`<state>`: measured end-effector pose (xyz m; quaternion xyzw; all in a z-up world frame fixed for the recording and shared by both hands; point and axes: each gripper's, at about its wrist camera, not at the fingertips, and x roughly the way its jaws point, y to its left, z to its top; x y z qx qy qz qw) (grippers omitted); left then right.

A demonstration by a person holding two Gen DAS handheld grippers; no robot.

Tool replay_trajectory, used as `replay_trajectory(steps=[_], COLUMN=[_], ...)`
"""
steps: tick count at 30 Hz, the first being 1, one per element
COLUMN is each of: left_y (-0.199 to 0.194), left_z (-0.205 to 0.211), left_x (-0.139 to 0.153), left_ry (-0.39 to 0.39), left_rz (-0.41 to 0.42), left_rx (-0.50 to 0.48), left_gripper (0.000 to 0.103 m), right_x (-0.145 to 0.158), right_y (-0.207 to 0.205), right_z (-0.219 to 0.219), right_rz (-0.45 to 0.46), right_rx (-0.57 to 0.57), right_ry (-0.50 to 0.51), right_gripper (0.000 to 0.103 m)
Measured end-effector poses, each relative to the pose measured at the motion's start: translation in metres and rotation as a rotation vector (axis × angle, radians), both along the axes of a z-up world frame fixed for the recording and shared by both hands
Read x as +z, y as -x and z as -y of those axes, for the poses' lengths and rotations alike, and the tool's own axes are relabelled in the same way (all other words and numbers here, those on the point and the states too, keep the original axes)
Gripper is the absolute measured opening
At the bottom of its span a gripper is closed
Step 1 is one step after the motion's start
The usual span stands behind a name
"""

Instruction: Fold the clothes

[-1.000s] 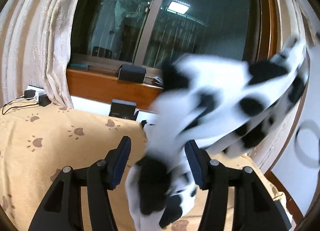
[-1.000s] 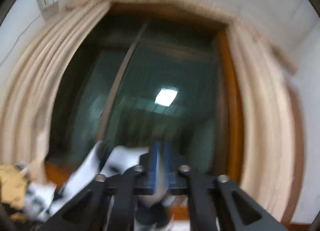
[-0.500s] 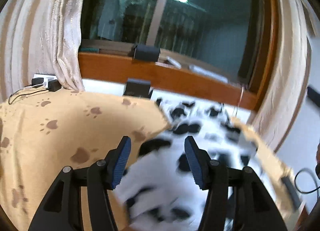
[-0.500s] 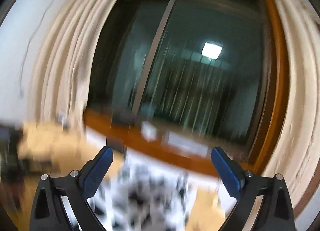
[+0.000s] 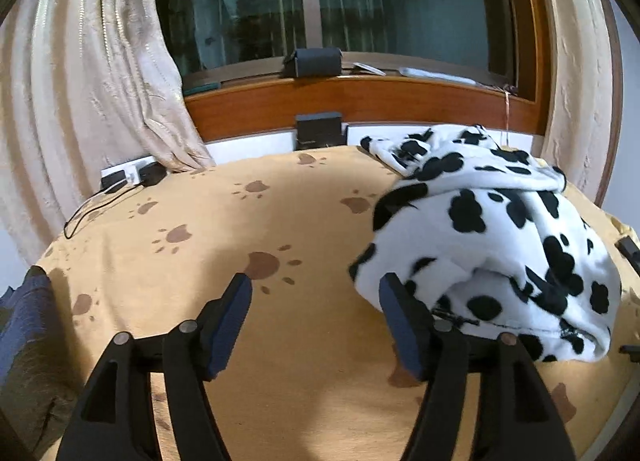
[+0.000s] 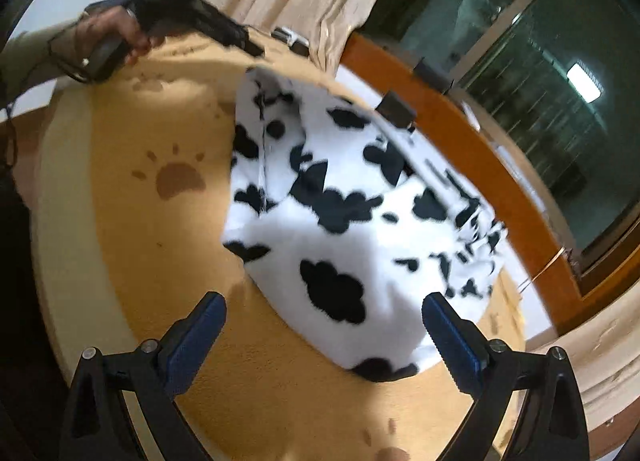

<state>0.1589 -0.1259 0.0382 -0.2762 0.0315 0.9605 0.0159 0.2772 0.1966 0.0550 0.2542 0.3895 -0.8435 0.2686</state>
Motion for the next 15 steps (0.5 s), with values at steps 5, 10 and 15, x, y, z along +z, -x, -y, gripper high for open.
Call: replay_trajectory(steps=[5,10,15], left_y=[0.006,0.013,0.016], left_z=[-0.006,-0.017,-0.019], left_x=[-0.006,-0.015,-0.019], left_ry=[0.076,0.140,0.196], left_rz=[0.029,0.067,0.087], left_rx=[-0.024,-0.068,-0.098], left_gripper=[0.079,0.079,0.079], right_x=[-0.006,-0.006,-0.001], right_y=[0.015,0.028,0.030], right_z=[-0.004,-0.002,-0.009], right_rz=[0.097,0.149,0.298], right_rx=[-0.038,-0.045,-0.003], right_ry=[0.015,0.056,0.151], right_gripper=[0.069,0.067,0.065])
